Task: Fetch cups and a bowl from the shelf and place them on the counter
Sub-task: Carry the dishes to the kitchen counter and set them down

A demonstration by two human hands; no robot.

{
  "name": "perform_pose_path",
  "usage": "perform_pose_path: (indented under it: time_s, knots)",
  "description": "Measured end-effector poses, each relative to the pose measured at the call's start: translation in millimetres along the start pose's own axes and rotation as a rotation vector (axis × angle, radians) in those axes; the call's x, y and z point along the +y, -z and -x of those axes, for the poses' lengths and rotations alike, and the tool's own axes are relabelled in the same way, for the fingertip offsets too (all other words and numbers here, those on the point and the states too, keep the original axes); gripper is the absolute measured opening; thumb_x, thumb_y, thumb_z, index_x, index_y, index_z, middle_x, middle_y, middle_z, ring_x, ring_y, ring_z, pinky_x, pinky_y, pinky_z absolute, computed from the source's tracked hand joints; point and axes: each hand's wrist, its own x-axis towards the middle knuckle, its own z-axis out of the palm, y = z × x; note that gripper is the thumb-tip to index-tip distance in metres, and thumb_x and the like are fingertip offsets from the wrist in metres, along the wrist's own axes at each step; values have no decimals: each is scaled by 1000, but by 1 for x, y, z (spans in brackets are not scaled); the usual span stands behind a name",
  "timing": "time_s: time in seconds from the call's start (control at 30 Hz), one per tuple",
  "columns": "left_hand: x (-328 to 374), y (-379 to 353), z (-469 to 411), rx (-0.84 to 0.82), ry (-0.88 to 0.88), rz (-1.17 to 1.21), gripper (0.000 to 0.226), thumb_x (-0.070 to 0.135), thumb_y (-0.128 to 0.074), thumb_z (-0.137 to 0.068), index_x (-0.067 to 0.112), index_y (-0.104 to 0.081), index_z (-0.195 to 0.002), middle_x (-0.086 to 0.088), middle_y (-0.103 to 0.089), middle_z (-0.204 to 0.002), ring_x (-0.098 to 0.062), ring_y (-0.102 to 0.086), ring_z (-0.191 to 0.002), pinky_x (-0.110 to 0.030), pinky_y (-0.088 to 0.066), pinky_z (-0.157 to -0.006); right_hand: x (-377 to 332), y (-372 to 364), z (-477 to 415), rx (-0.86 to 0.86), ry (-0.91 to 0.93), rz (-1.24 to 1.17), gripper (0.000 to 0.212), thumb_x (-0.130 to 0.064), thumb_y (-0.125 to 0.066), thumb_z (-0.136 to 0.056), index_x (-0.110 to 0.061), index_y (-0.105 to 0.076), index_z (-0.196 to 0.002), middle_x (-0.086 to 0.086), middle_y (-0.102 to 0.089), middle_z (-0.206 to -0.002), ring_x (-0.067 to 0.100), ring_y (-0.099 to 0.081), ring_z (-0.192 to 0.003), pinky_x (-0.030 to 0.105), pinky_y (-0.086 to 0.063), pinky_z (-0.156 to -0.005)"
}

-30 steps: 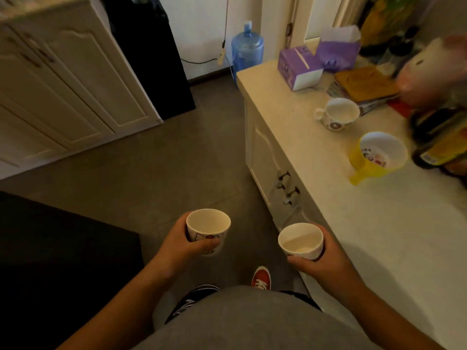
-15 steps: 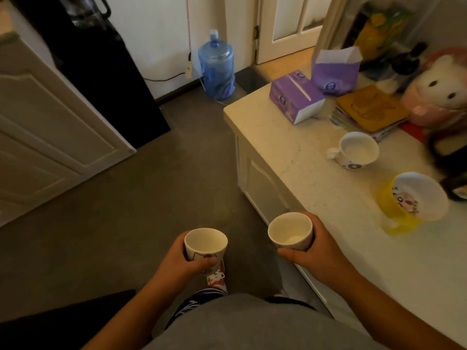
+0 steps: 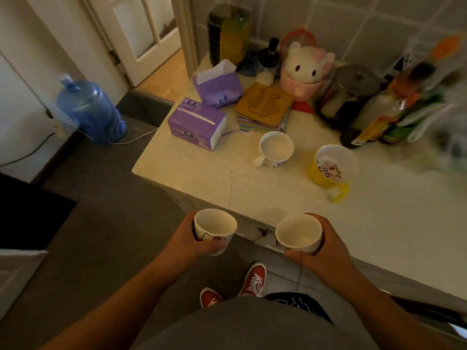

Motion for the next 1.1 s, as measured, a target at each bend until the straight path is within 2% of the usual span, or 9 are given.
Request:
perform_pose_path:
  time_s: [0.17,0.3,0.43,0.57,0.67,0.8,0.9,1.0,1.1]
  knots:
    - [22,-40,-37,-14,-50,-47,75,14,-87,-66,28,-46,-128,3,-59,-120,-17,-59,-110,-30,-56,-83,12,32,-9,66,-24,-5,86,-28,-91,-56,-33,-41,-127,-26,-52,-115,-12,-52,-105,8,-40,-78]
    - [33,-67,-54,38,-98,-39,78,16,-88,-64,27,-44,-127,5,-58,-118,-16,-59,-107,-25,-58,-72,21,51,-25,98,-14,-44,83,-37,-90,-55,-39,-42,-123,-24,-56,-115,-15,-52,-105,11,-44,-76]
    - [42,-85,-68,93,-143,-58,74,12,-88,-64,28,-45,-121,7,-57,-113,-15,-60,-104,-27,-58,-69,24,61,-35,127,4,-45,79,-48,-88,-52,-52,-40,-115,-30,-58,-110,-13,-54,-104,3,-47,-69]
    - [52,-92,-80,128,-209,-153,70,15,-90,-62,41,-45,-109,15,-57,-109,3,-60,-97,-18,-54,-69,23,64,-43,149,4,-40,76,-56,-85,-49,-58,-40,-111,-39,-54,-109,-16,-54,-102,-3,-44,-67]
    - [56,-94,-85,100,-233,-228,74,24,-90,-61,41,-42,-115,23,-53,-110,13,-56,-97,-10,-50,-66,24,64,-46,177,-14,-32,76,-62,-82,-47,-58,-40,-111,-34,-58,-105,-15,-54,-102,4,-47,-63]
    - [58,-91,-100,96,-258,-353,86,35,-89,-61,37,-33,-126,26,-47,-113,0,-55,-100,-17,-48,-82,19,60,-50,194,-17,-22,77,-70,-76,-44,-60,-38,-111,-39,-55,-106,-18,-51,-104,1,-46,-62]
    - [60,-91,-110,66,-308,-452,91,41,-88,-60,43,-29,-129,21,-44,-122,-1,-49,-108,-27,-45,-93,15,58,-49,242,-42,-31,78,-71,-76,-45,-61,-38,-112,-34,-55,-107,-19,-50,-104,3,-45,-64]
    - [56,-89,-123,13,-366,-537,87,44,-87,-58,37,-38,-130,15,-48,-130,-5,-50,-116,-33,-44,-100,16,58,-45,275,-79,-43,81,-71,-74,-44,-57,-37,-115,-31,-55,-110,-19,-51,-104,5,-44,-66]
    - [50,-87,-130,-34,-379,-577,89,51,-84,-59,32,-39,-134,10,-48,-136,-6,-48,-121,-28,-40,-99,20,56,-42,310,-107,-48,87,-66,-77,-46,-46,-38,-121,-28,-55,-111,-10,-56,-102,8,-45,-68]
